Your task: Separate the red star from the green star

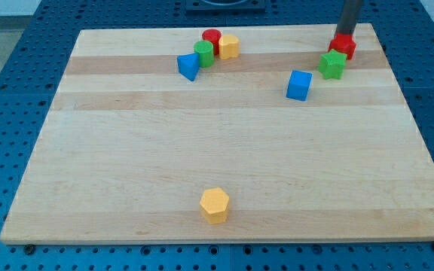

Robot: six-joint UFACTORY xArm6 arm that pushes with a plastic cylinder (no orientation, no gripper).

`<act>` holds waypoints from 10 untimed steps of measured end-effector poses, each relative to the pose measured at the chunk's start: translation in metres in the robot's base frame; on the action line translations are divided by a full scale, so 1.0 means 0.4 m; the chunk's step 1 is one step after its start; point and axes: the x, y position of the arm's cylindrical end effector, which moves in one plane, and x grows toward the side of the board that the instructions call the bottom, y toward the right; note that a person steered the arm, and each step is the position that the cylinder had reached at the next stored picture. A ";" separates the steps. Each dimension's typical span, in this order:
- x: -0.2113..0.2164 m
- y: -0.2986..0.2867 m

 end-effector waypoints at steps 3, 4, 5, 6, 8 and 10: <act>0.016 0.033; 0.088 0.055; 0.127 0.054; 0.173 0.041; 0.180 -0.024; 0.180 -0.250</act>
